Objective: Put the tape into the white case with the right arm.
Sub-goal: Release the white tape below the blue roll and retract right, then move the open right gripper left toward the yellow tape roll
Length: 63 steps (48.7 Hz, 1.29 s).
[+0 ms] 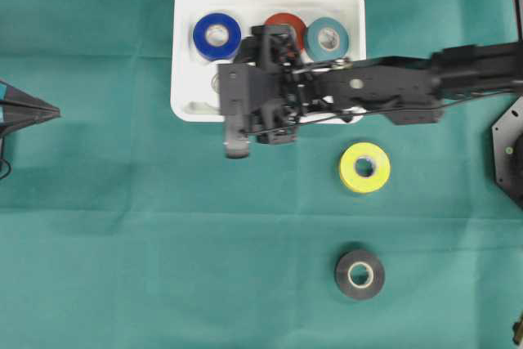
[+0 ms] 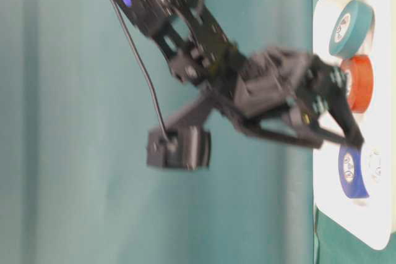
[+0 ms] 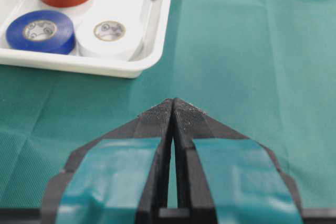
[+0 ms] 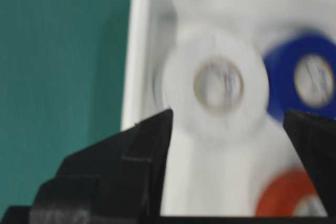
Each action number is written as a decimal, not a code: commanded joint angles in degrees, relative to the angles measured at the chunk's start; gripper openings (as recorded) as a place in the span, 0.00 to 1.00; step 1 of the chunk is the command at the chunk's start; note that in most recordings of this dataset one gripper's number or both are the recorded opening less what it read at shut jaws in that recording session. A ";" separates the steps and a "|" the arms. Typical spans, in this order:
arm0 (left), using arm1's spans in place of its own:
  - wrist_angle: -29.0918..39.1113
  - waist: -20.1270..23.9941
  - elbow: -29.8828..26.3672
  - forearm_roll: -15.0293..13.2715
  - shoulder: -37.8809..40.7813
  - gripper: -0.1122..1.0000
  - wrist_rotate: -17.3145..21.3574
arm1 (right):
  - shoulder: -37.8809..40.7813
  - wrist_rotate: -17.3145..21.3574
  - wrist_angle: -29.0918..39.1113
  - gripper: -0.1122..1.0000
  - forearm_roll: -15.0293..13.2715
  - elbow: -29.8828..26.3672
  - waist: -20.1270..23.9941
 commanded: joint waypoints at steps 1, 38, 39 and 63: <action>-0.62 0.18 -0.62 0.00 0.44 0.11 0.00 | -5.71 0.18 1.05 0.62 -0.18 2.64 0.00; -0.53 0.18 -0.70 0.00 0.44 0.11 0.00 | -37.71 8.17 -10.37 0.61 0.70 37.35 -0.44; -0.62 0.18 -0.70 0.00 0.35 0.11 0.00 | -38.76 8.88 -10.63 0.61 0.70 38.14 -0.53; -0.53 0.18 -0.70 0.00 0.35 0.11 0.00 | -60.91 16.26 -11.69 0.53 0.70 54.58 -0.70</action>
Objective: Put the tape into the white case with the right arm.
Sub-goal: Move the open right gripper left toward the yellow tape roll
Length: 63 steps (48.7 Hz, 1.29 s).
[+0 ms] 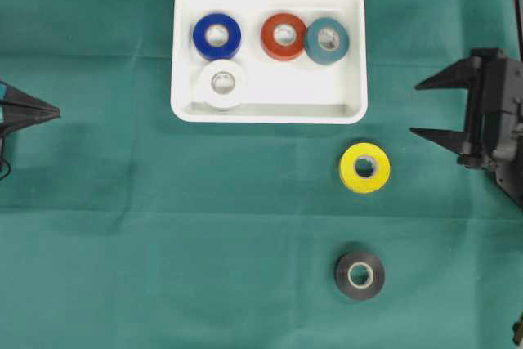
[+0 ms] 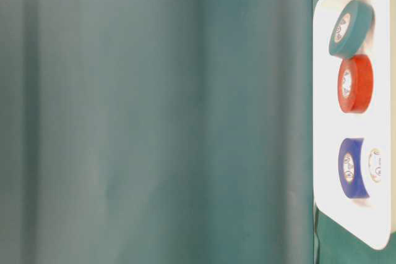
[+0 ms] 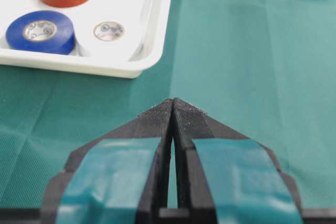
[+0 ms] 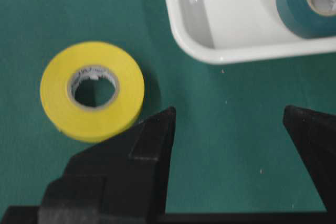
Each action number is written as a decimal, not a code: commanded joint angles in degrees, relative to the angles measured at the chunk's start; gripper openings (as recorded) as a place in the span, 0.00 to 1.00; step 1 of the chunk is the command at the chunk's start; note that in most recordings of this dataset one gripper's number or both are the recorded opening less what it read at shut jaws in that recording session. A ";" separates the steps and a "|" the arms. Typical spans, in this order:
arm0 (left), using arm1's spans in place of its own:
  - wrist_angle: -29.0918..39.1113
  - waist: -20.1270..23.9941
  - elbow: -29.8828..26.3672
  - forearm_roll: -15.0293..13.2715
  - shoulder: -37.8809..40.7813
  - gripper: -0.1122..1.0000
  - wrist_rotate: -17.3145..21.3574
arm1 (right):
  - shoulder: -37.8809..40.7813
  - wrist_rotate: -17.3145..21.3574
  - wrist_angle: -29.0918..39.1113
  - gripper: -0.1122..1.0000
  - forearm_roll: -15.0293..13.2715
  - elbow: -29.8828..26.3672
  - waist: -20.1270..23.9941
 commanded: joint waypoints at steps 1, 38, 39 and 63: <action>-0.44 0.18 -0.62 0.00 0.44 0.11 0.00 | -1.85 0.09 -0.44 0.53 0.09 0.44 -0.09; -0.44 0.18 -0.70 0.00 0.44 0.11 0.00 | -2.99 -0.35 -12.13 0.52 -0.97 5.27 13.10; -0.44 0.18 -0.70 0.00 0.44 0.11 0.00 | -2.99 -0.35 -12.13 0.52 -0.97 5.27 13.27; -0.44 0.18 -0.70 0.00 0.44 0.11 0.00 | 3.52 -0.79 -10.28 0.52 -2.11 0.79 13.71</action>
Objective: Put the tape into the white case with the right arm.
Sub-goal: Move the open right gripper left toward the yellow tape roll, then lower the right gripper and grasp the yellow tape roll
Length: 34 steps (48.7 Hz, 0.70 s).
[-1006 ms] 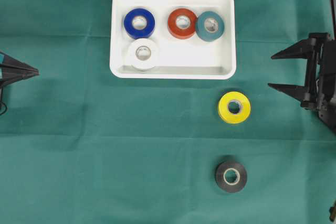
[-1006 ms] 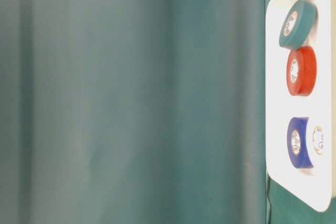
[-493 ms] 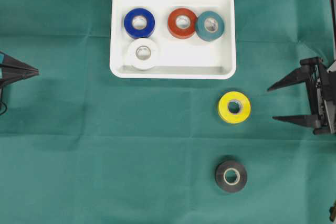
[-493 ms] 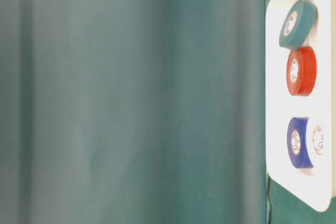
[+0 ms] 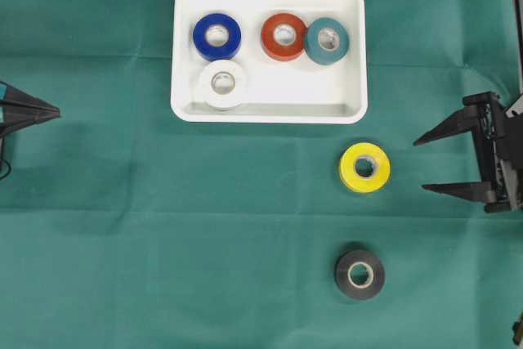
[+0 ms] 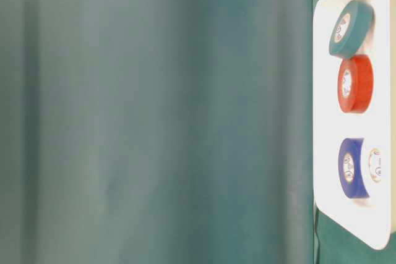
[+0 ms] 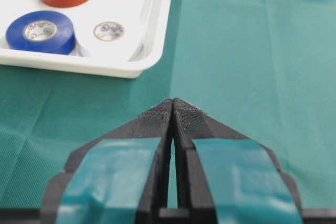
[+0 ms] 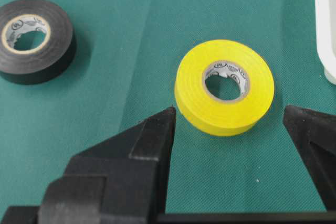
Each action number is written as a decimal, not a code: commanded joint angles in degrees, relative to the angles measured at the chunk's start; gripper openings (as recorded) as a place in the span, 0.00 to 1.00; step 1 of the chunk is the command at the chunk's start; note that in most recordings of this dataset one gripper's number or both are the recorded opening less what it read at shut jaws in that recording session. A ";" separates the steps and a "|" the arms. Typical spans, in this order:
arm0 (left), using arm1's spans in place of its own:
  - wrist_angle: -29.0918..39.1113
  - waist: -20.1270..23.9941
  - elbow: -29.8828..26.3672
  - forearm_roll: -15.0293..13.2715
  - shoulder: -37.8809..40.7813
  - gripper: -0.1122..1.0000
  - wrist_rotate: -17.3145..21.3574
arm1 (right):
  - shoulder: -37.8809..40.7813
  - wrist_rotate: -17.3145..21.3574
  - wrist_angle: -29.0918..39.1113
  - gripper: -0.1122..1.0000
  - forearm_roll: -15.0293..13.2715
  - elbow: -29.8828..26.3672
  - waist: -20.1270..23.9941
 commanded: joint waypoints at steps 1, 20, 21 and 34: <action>-0.53 0.18 -0.70 0.00 0.44 0.11 0.00 | 3.43 -0.35 -0.44 0.52 -1.32 -3.08 0.35; -0.53 0.18 -0.70 0.00 0.53 0.11 0.00 | 16.88 -0.79 -2.46 0.53 -4.04 -9.84 0.88; -0.53 0.18 -0.70 0.00 0.44 0.11 0.00 | 17.14 -0.79 -2.46 0.53 -4.04 -10.02 0.97; -0.53 0.18 -0.70 0.00 0.44 0.11 0.00 | 17.93 -0.79 -2.46 0.53 -4.13 -10.46 0.97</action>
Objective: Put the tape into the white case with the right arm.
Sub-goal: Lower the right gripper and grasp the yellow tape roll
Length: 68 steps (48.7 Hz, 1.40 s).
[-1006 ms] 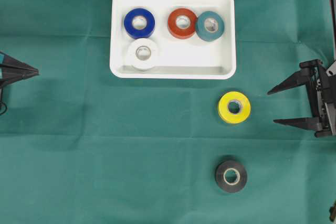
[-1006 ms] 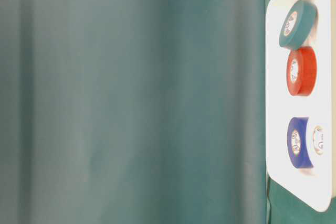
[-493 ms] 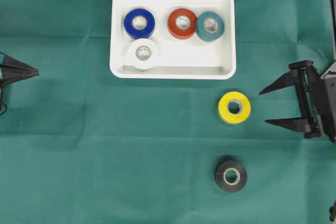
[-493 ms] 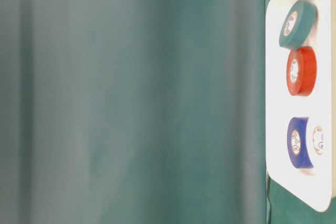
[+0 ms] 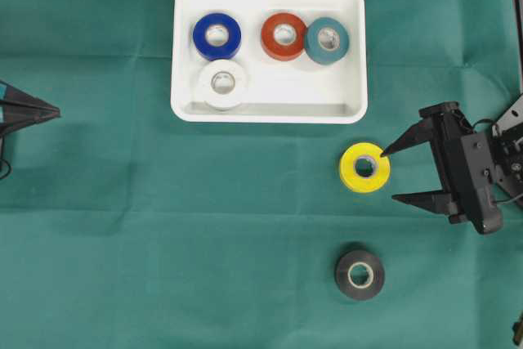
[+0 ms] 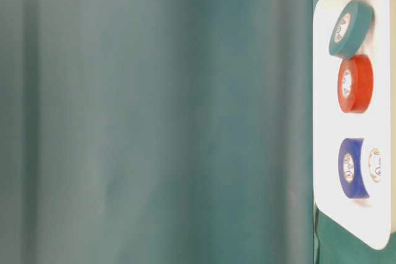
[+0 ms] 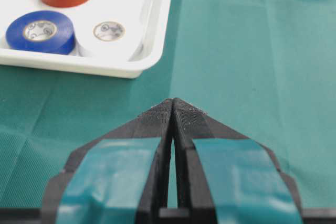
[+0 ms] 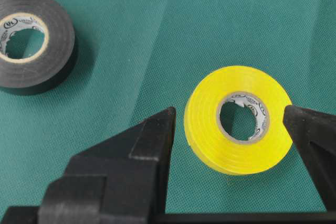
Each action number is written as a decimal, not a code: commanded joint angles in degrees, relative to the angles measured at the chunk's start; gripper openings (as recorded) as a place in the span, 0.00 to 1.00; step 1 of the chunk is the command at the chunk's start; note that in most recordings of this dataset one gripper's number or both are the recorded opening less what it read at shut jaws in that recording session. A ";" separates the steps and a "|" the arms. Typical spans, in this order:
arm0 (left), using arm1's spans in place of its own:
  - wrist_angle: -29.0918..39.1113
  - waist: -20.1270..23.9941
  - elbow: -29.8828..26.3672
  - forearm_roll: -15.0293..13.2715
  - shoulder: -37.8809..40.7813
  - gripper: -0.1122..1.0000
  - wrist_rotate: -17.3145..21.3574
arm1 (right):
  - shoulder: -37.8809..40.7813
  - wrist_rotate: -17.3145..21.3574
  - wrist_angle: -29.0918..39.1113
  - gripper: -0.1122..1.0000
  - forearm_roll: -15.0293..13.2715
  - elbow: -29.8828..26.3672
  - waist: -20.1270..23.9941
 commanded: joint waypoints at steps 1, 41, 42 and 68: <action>-0.44 0.18 -0.70 0.00 0.44 0.11 -0.09 | 0.09 -0.09 -0.44 0.53 -0.09 -1.14 0.09; -0.44 0.18 -0.62 0.00 0.44 0.11 -0.09 | 18.81 0.00 -2.37 0.53 -0.09 -6.86 0.09; -0.44 0.18 -0.62 0.00 0.44 0.11 -0.09 | 19.16 0.00 -2.37 0.53 -0.09 -6.94 0.09; -0.44 0.18 -0.62 0.00 0.44 0.11 -0.09 | 21.53 0.35 -2.02 0.52 -0.09 -7.91 0.09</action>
